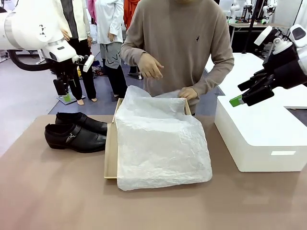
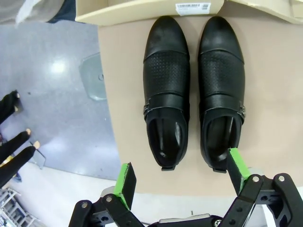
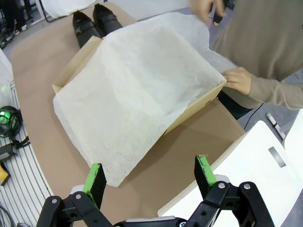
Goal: Pack the shoes into the box.
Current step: Place one shoe of the Shoes into the Shoes Box.
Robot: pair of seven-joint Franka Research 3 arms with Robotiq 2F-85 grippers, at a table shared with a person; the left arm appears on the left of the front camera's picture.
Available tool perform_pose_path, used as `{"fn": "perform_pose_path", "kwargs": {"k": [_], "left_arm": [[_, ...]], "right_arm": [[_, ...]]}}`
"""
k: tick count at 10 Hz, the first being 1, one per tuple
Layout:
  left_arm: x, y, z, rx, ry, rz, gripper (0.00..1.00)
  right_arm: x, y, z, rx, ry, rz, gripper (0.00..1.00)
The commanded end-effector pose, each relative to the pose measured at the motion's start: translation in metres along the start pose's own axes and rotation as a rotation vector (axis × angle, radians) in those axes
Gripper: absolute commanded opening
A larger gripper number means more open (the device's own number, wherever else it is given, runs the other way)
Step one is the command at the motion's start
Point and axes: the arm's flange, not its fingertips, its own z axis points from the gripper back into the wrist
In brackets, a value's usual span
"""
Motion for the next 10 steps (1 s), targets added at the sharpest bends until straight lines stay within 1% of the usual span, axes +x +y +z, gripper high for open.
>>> {"fn": "perform_pose_path", "kwargs": {"k": [1,5,8,10], "left_arm": [[-0.001,0.000,0.000,0.000,0.000,0.001,1.00],[-0.017,0.035,-0.031,-0.072,-0.007,0.061,1.00],[-0.025,0.056,-0.048,-0.082,-0.003,0.051,1.00],[-0.030,0.064,-0.062,-0.100,0.003,0.048,1.00]], "right_arm": [[0.000,0.000,0.000,0.008,-0.011,-0.001,1.00],[0.000,0.000,0.000,0.008,-0.011,-0.001,1.00],[0.000,0.000,0.000,0.008,-0.011,-0.001,1.00],[0.000,0.000,0.000,0.008,-0.011,-0.001,1.00]]}}
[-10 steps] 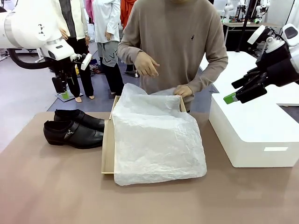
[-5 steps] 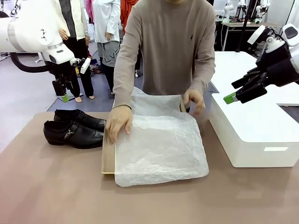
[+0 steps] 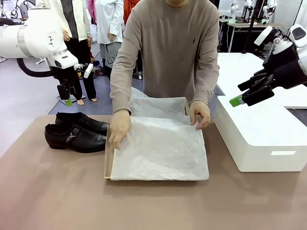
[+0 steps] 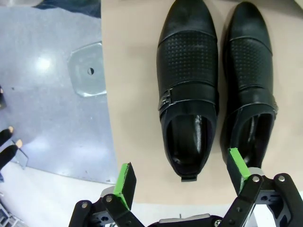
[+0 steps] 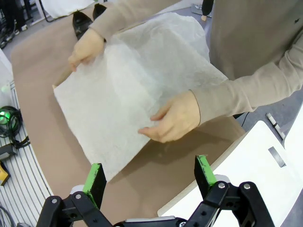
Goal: Pack the shoes into the box.
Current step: Place one shoe of the Shoes into the Shoes Box.
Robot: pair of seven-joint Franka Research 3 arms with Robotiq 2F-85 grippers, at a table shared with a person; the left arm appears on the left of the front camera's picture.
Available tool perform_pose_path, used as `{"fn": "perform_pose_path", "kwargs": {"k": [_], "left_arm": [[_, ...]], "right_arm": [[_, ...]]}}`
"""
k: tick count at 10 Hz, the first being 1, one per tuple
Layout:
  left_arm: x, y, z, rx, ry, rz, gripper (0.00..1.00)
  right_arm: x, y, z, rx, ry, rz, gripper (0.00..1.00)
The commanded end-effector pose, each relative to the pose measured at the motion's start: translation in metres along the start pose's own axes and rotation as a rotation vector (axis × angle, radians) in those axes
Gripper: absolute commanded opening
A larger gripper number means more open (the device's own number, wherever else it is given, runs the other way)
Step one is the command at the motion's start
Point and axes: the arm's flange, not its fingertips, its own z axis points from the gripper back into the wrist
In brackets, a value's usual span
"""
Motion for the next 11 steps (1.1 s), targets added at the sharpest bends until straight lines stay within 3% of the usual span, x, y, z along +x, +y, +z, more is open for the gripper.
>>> {"fn": "perform_pose_path", "kwargs": {"k": [1,3,11], "left_arm": [[-0.004,0.011,-0.006,-0.013,-0.004,-0.023,1.00],[-0.008,0.012,-0.016,-0.024,-0.022,-0.070,1.00],[-0.012,0.020,-0.057,-0.068,-0.001,-0.016,1.00]], "right_arm": [[0.000,0.000,0.000,0.009,-0.011,-0.001,1.00],[0.000,0.000,0.000,0.009,-0.011,-0.001,1.00],[0.000,0.000,0.000,0.009,-0.011,-0.001,1.00]]}}
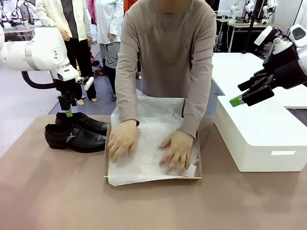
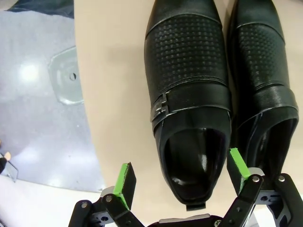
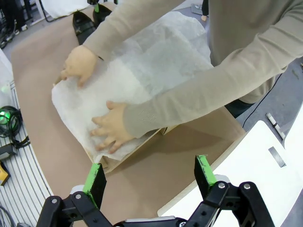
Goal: Pack the shoes into the box.
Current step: Place one shoe of the Shoes into the Shoes Box.
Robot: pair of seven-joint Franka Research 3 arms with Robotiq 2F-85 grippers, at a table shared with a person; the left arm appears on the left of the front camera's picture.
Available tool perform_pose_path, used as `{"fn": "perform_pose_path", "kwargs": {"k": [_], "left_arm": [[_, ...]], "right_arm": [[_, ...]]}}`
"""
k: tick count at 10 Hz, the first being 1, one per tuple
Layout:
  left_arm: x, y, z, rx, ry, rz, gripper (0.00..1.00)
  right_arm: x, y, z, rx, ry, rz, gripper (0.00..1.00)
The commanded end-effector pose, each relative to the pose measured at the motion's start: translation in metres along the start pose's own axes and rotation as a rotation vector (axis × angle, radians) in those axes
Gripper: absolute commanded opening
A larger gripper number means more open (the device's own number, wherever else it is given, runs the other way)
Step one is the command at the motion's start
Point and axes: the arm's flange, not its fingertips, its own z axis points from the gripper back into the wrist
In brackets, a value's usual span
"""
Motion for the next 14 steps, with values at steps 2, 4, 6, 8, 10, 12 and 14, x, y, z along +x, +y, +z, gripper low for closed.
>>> {"fn": "perform_pose_path", "kwargs": {"k": [2,4,6,8,10,12,14], "left_arm": [[-0.001,0.016,0.001,0.021,-0.007,0.017,1.00],[0.000,0.025,0.004,0.011,0.002,0.003,1.00],[0.000,0.032,0.002,0.005,0.020,-0.002,1.00],[-0.005,0.040,-0.003,0.006,0.027,-0.005,1.00],[-0.007,0.045,-0.008,0.013,0.028,-0.017,1.00],[-0.008,0.045,-0.014,-0.006,0.022,-0.015,1.00],[-0.009,0.046,-0.020,-0.013,0.024,-0.010,1.00]], "right_arm": [[0.000,0.000,0.000,0.009,-0.011,-0.001,1.00],[0.000,0.000,0.000,0.009,-0.011,-0.001,1.00],[0.000,0.000,0.000,0.009,-0.011,-0.001,1.00],[0.000,0.000,0.000,0.009,-0.011,-0.001,1.00],[0.000,0.000,0.000,0.009,-0.011,-0.001,1.00],[0.000,0.000,0.000,0.009,-0.011,-0.001,1.00],[0.000,0.000,0.000,0.009,-0.011,-0.001,1.00]]}}
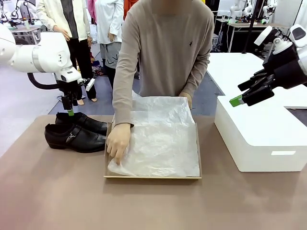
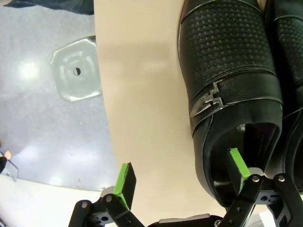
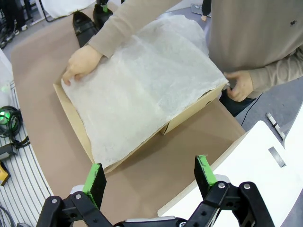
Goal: Pack the shoes into the box.
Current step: Place one shoe of the Shoes into the Shoes Box.
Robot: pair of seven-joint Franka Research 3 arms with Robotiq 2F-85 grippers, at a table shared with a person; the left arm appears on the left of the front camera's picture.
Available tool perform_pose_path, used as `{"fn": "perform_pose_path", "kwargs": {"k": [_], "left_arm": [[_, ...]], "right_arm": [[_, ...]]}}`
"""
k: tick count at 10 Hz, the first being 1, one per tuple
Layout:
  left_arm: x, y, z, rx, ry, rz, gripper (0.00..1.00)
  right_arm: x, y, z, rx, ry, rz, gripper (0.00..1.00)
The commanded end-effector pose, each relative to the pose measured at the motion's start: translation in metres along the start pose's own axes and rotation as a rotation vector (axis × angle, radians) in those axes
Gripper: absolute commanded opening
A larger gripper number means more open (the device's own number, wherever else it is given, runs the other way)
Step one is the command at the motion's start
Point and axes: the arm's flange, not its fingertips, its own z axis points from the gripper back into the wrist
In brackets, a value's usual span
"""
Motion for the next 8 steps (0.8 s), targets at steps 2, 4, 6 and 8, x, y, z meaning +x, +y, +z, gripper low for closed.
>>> {"fn": "perform_pose_path", "kwargs": {"k": [2,4,6,8], "left_arm": [[-0.003,0.006,-0.004,-0.022,0.006,-0.008,1.00],[-0.004,0.006,-0.011,-0.042,0.005,0.002,1.00],[-0.003,0.004,-0.016,-0.056,-0.001,0.005,1.00],[-0.002,0.003,-0.019,-0.081,0.003,-0.004,1.00]], "right_arm": [[0.000,0.000,0.000,0.009,-0.011,-0.001,1.00],[0.000,0.000,0.000,0.009,-0.011,-0.001,1.00],[0.000,0.000,0.000,0.009,-0.011,-0.001,1.00],[0.000,0.000,0.000,0.009,-0.011,-0.001,1.00]]}}
